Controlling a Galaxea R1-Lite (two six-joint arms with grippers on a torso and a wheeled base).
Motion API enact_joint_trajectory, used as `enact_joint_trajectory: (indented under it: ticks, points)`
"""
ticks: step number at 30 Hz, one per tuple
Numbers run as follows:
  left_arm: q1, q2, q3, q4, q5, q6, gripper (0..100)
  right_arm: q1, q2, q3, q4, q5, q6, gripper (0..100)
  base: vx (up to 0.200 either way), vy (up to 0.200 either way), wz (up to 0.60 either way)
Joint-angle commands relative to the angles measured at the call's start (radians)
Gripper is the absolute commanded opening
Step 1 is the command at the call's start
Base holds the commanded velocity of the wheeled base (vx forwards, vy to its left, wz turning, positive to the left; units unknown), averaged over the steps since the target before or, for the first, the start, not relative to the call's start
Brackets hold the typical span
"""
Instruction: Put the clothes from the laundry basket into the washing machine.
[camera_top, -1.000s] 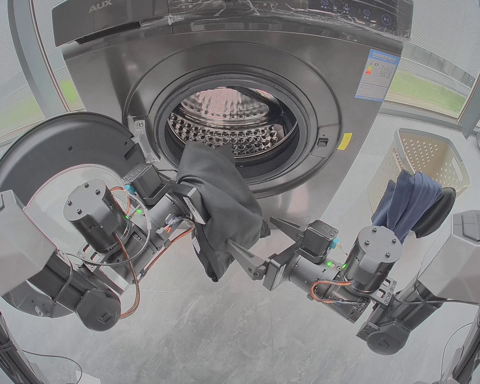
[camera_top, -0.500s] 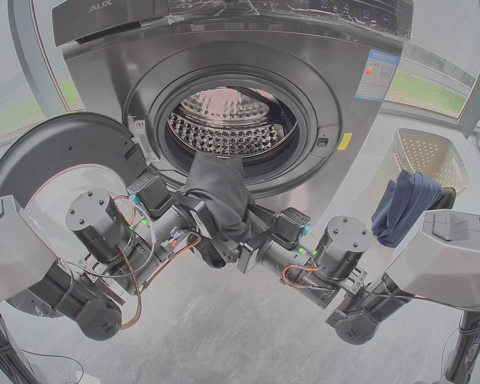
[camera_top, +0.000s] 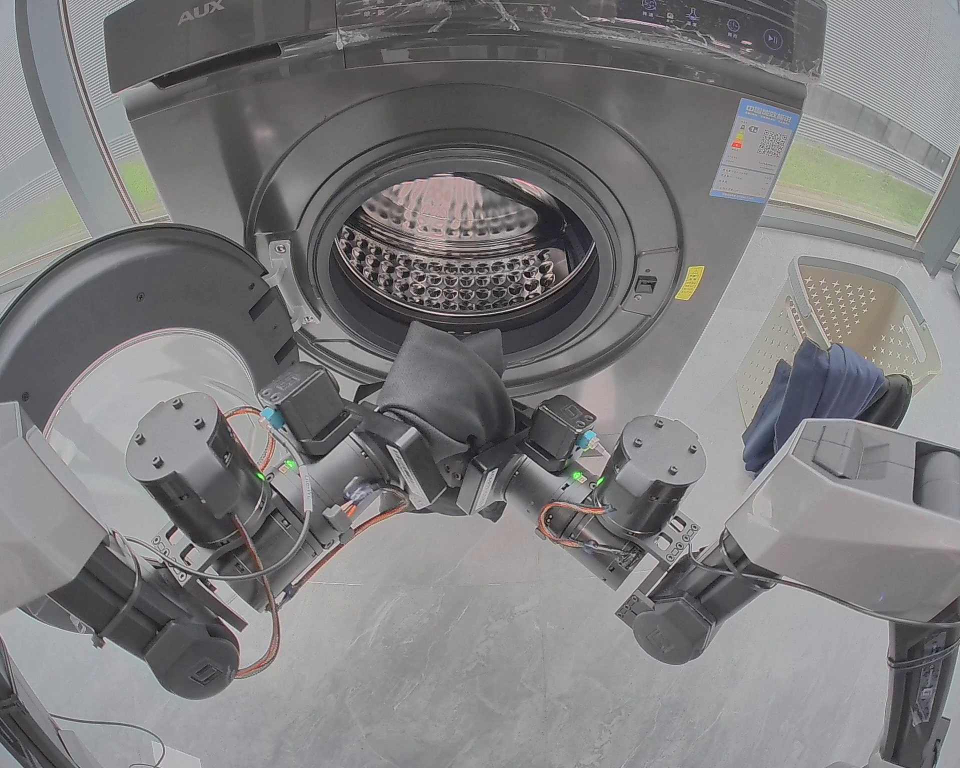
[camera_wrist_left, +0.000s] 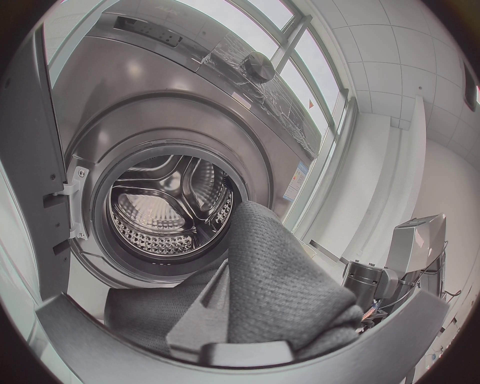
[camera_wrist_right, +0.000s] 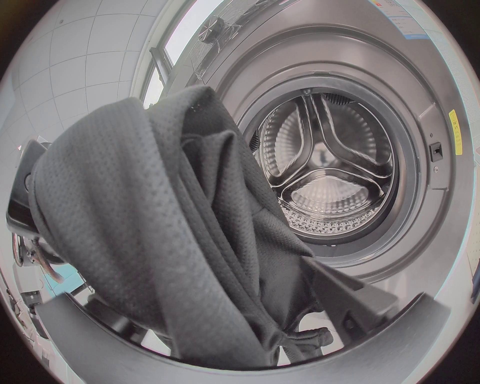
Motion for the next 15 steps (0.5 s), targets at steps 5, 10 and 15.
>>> enact_joint_trajectory:
  ticks: [5,10,15]
  points:
    - [0.009,-0.001,-0.010,-0.001,0.000,-0.002,0,-0.010,-0.004,-0.010,-0.001,-0.001,0.001,0,0.000,0.000,0.00]
    - [0.047,0.005,-0.013,0.002,0.003,-0.002,100,-0.005,-0.030,0.018,-0.003,-0.003,0.001,0,0.000,0.000,0.00]
    - [0.075,0.016,-0.033,0.004,0.003,-0.009,100,0.005,-0.050,0.055,-0.006,-0.006,0.002,0,0.000,0.000,0.00]
